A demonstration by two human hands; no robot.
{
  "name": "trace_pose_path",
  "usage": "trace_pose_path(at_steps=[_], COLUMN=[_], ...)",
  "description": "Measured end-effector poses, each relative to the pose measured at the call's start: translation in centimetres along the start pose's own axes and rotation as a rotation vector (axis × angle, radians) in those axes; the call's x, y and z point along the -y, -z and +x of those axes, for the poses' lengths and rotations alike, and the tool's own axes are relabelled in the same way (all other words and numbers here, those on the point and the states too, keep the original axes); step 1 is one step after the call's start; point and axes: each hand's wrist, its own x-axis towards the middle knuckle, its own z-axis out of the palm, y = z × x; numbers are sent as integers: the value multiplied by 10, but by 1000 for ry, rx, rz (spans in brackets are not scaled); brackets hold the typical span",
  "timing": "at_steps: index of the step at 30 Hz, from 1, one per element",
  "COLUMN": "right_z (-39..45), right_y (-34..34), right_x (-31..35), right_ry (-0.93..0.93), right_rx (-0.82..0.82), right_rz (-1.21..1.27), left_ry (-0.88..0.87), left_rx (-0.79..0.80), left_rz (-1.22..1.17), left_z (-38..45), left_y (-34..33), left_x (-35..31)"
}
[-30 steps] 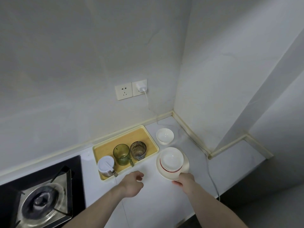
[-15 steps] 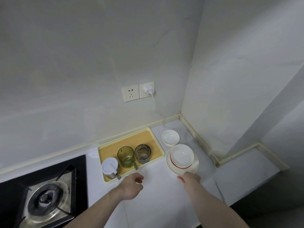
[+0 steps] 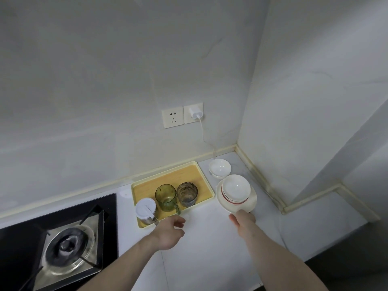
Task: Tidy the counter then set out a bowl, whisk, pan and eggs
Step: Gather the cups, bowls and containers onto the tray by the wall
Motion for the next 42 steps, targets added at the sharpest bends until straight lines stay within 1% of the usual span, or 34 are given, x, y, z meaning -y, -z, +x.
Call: trace_pose_path(at_steps=[2, 3, 5, 6, 8, 10, 12, 14, 19, 22, 26, 32, 37, 42], right_z=[2, -1, -2, -7, -29, -64, -87, -119, -210, -275, -370, -518, -616, -696], right_y=[-1, -3, -3, -2, 5, 8, 6, -5, -37, -54, -59, -59, -58, -70], right_x=[-10, -21, -47, -64, -90, -111, -124, -139, -180, -221, -283, -367, -426, -479], right_ry=[4, 13, 97, 151, 279, 426, 526, 576, 583, 619, 667, 743, 826, 837], right_rx=[-32, -61, -122, -122, -73, 80, 234, 439, 918, 1146, 1345, 1642, 1849, 2025], right_rz=[-62, -149, -427, -584, -784, -975, -1107, -1203, -1431, -1443, -1420, -1452, -1451, -1406], left_ry=[3, 7, 5, 14, 35, 60, 74, 92, 120, 114, 164, 267, 382, 481], left_rx=[-15, -26, -45, -59, -77, -114, -146, -215, -391, -491, -617, -824, -977, -1138], left_rz=[-18, -30, -24, -15, -30, -79, -106, -134, -128, -7, 101, 91, 27, -8], left_z=[-4, -9, -19, -27, -43, -68, -87, -122, -218, -287, -384, -531, -630, -703], left_y=[-3, -2, -1, 0, 1, 6, 11, 21, 42, 51, 59, 65, 66, 76], left_x=[2, 6, 12, 20, 36, 57, 75, 98, 157, 193, 249, 336, 391, 437])
